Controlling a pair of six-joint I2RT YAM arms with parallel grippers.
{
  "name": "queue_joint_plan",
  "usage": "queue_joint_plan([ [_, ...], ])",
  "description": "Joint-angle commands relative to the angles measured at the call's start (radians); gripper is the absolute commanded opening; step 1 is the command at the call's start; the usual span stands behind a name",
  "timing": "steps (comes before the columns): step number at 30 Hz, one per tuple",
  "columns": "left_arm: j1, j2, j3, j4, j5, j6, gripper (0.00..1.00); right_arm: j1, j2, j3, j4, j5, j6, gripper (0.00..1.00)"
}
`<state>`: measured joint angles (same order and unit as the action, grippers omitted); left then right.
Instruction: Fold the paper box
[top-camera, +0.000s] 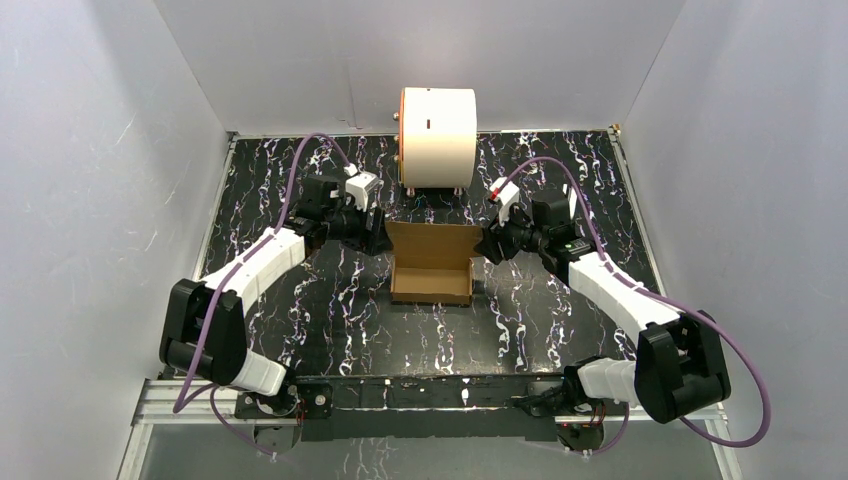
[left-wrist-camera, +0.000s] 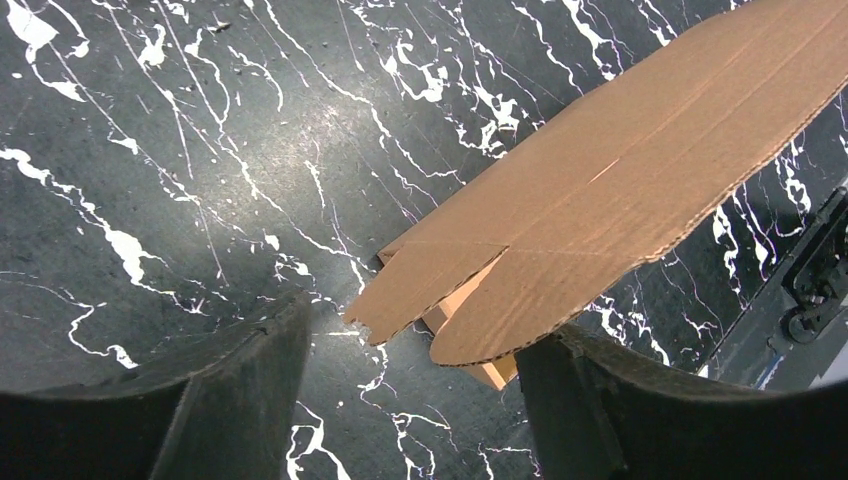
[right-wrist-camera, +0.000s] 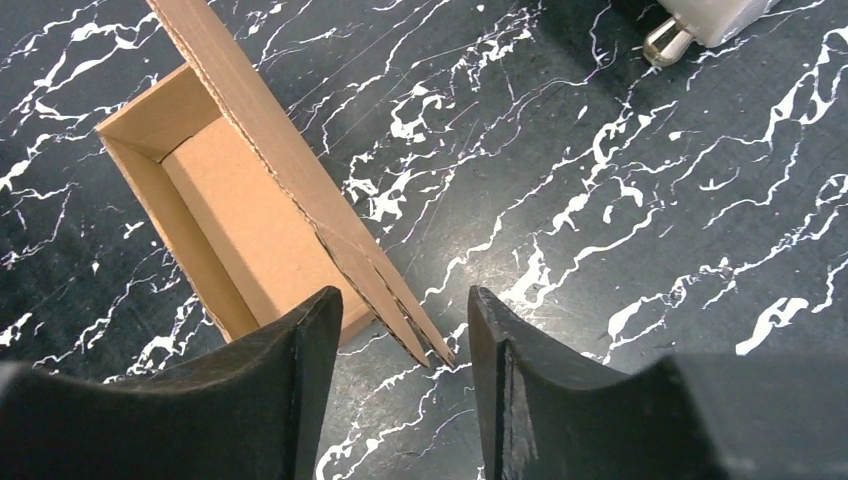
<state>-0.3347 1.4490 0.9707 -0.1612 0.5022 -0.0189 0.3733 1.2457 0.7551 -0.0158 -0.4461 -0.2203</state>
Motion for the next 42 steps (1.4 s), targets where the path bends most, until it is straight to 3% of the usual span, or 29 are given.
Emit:
queue_joint_plan([
  [1, 0.008, 0.005, 0.038, -0.011, 0.069, 0.014, 0.66, -0.005, 0.008, 0.009, 0.046, -0.053, -0.001, 0.55],
  [7, 0.008, 0.011, 0.037, -0.002, 0.087, 0.002, 0.52, -0.005, 0.027, 0.016, 0.031, -0.077, 0.001, 0.42],
  [24, -0.014, 0.005, 0.024, 0.025, 0.114, -0.077, 0.19, 0.005, 0.023, 0.004, 0.049, -0.058, 0.086, 0.20],
  [32, -0.069, -0.013, 0.024, 0.047, -0.031, -0.135, 0.13, 0.065, 0.006, 0.014, 0.052, 0.093, 0.146, 0.13],
  [42, -0.190, -0.039, 0.017, 0.076, -0.298, -0.234, 0.07, 0.201, 0.037, 0.049, 0.080, 0.319, 0.244, 0.13],
])
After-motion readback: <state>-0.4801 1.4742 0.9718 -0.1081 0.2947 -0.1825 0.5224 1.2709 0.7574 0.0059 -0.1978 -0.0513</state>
